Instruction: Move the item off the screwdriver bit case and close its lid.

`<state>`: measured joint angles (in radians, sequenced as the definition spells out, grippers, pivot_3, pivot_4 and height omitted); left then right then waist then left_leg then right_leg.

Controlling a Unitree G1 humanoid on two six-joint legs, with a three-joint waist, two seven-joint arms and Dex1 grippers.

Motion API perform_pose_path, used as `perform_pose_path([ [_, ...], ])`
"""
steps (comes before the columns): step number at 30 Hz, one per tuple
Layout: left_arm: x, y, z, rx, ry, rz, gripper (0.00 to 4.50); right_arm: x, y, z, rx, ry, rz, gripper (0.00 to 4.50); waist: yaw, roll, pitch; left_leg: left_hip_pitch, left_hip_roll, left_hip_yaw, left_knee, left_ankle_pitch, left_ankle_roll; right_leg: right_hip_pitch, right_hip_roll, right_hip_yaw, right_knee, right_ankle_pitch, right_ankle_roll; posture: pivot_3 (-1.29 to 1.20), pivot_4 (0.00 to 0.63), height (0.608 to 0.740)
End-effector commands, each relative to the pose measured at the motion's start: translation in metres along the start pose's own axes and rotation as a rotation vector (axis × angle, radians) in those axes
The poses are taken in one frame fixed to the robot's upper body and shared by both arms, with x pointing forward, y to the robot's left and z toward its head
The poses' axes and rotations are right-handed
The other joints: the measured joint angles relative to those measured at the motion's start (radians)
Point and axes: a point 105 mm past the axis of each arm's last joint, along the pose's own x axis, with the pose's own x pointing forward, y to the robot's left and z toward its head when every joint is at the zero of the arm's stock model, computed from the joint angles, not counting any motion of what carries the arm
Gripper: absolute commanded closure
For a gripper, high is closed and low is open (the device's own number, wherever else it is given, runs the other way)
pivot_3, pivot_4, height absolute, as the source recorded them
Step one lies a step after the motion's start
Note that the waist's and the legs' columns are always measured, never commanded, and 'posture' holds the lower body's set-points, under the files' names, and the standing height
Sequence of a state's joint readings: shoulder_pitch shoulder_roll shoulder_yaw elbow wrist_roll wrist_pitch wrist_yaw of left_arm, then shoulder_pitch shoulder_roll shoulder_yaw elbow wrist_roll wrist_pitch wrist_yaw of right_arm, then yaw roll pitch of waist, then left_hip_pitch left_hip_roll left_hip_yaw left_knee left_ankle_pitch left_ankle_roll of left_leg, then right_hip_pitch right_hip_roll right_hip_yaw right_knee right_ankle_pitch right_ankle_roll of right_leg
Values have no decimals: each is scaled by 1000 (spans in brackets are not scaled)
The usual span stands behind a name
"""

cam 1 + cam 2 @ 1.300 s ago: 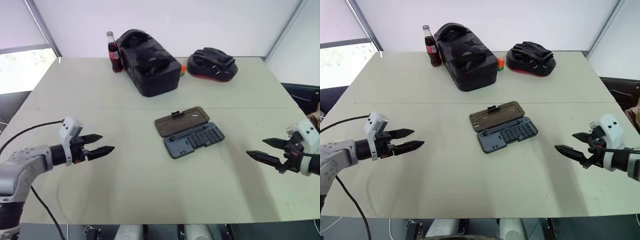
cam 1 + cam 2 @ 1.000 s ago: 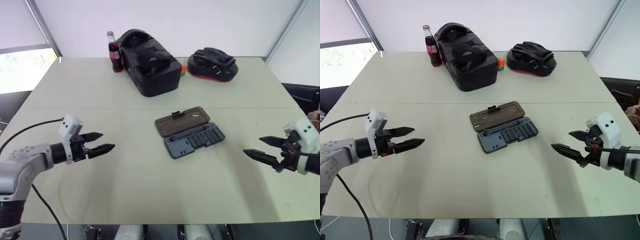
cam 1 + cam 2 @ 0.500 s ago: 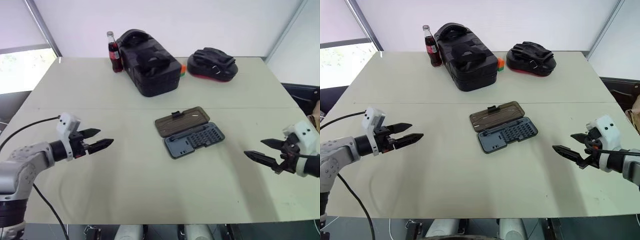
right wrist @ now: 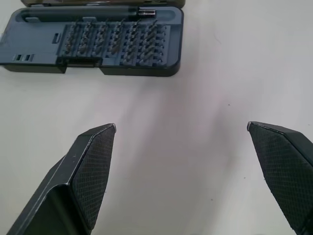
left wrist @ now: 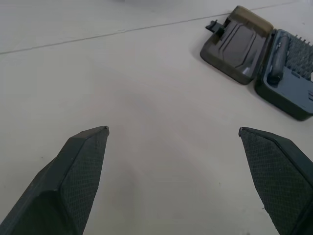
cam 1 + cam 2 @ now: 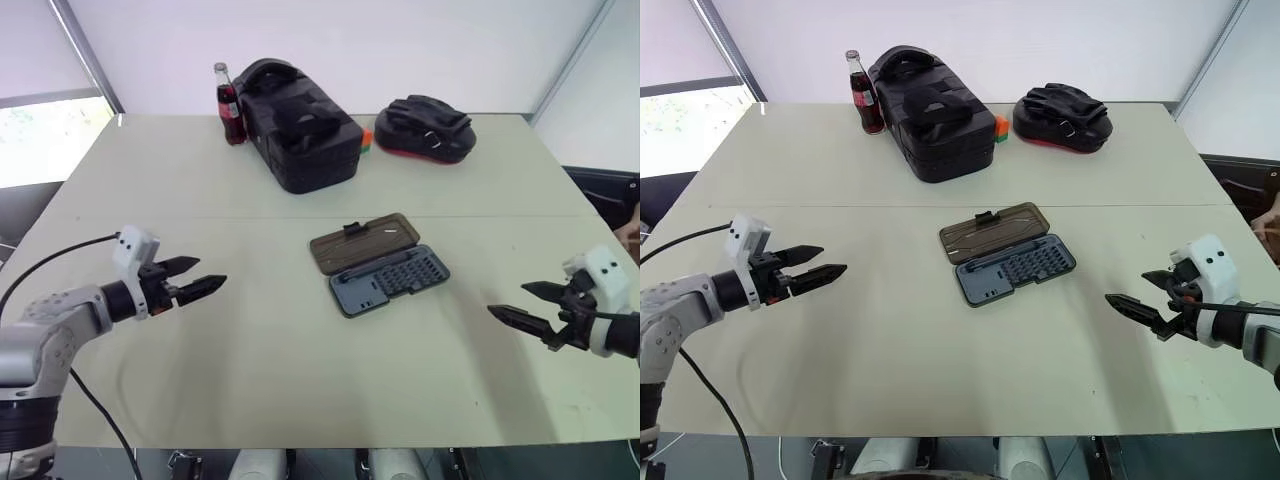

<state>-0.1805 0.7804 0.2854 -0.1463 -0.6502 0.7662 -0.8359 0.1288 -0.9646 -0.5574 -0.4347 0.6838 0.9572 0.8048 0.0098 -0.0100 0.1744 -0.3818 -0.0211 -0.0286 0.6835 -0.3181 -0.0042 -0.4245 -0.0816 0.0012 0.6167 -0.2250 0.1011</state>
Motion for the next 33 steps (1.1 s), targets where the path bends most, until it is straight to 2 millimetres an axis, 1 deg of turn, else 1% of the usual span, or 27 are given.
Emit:
perform_pose_path([
  [1, 5, -1, 9, 57, -15, -22, 42, 2, 39, 27, -102, -66, 166, 0, 0, 0, 0, 0, 0, 0, 0, 0, 0, 0, 0, 0, 1, 0, 1, 0, 150, 740],
  [4, 15, -2, 13, 96, -10, -61, 42, 11, 54, 27, -121, -68, 200, 0, 2, -1, 0, 0, 0, -1, 0, 0, 0, 0, 1, 0, 1, 1, 2, 0, 150, 740],
  [6, 23, -2, 18, 130, -10, -95, 42, 15, 57, 26, -116, -73, 200, 0, 6, -1, 0, 0, 0, -1, 0, 0, 0, 0, 0, 0, 1, 1, 2, 0, 150, 740],
  [8, 36, 0, 27, 170, -18, -127, 42, 17, 56, 24, -109, -73, 190, 0, 8, -1, 0, -1, -2, -1, 1, 0, 0, 1, 0, 0, 0, 1, 2, 0, 150, 740],
  [10, 61, 0, 40, 236, -26, -183, 42, 19, 55, 22, -103, -75, 178, 0, 12, -1, 0, -1, -2, -1, 1, 0, 0, 1, -1, 0, 0, 1, 2, 0, 150, 740],
  [11, 69, 0, 43, 258, -26, -201, 42, 20, 55, 22, -102, -77, 172, 0, 13, -2, 0, -1, -4, -1, 1, 0, 0, 1, -1, -1, 0, 1, 2, 0, 150, 740],
  [13, 96, -1, 55, 288, -36, -256, 42, 22, 54, 22, -103, -82, 163, 0, 13, -2, -1, -2, -6, -1, 2, 0, 0, 2, -1, -1, 0, 1, 2, 0, 150, 740],
  [15, 126, -8, 65, 323, -30, -306, 42, 25, 54, 23, -106, -89, 153, 0, 10, -3, -1, -3, -7, 0, 2, 0, 0, 1, 0, -1, -1, 1, 2, 0, 150, 740],
  [17, 146, -14, 68, 346, -15, -335, 42, 27, 54, 23, -110, -95, 145, 0, 5, -3, -1, -4, -7, 1, 2, 0, 0, 0, 0, -2, -1, 3, 5, 0, 150, 740],
  [20, 175, -30, 69, 357, 7, -356, 42, 30, 57, 25, -110, -121, 126, 0, -1, -3, -1, -5, -7, 1, 2, 0, 1, 0, 0, -2, -2, 3, 5, 0, 150, 740],
  [22, 187, -38, 67, 352, 18, -354, 42, 32, 60, 25, -108, -131, 120, 0, -5, -3, -1, -6, -6, 1, 2, -1, 2, -2, 0, -2, -2, 3, 5, 0, 150, 740],
  [25, 197, -45, 57, 369, 61, -353, 42, 35, 64, 23, -107, -138, 106, 0, -6, -3, -1, -6, -6, 0, 2, -1, 3, -3, 0, -2, -2, 3, 6, 0, 150, 740],
  [29, 203, -47, 42, 368, 116, -338, 42, 34, 67, 21, -91, -154, 86, 0, 2, -3, 0, -6, -6, -1, 2, -1, 3, -4, 0, -2, -1, 3, 6, 0, 150, 740],
  [33, 207, -49, 37, 334, 122, -320, 42, 33, 67, 18, -76, -157, 63, 0, 5, -3, 0, -7, -6, -2, 3, -1, 2, -3, 0, -2, -1, 3, 6, 0, 150, 740],
])
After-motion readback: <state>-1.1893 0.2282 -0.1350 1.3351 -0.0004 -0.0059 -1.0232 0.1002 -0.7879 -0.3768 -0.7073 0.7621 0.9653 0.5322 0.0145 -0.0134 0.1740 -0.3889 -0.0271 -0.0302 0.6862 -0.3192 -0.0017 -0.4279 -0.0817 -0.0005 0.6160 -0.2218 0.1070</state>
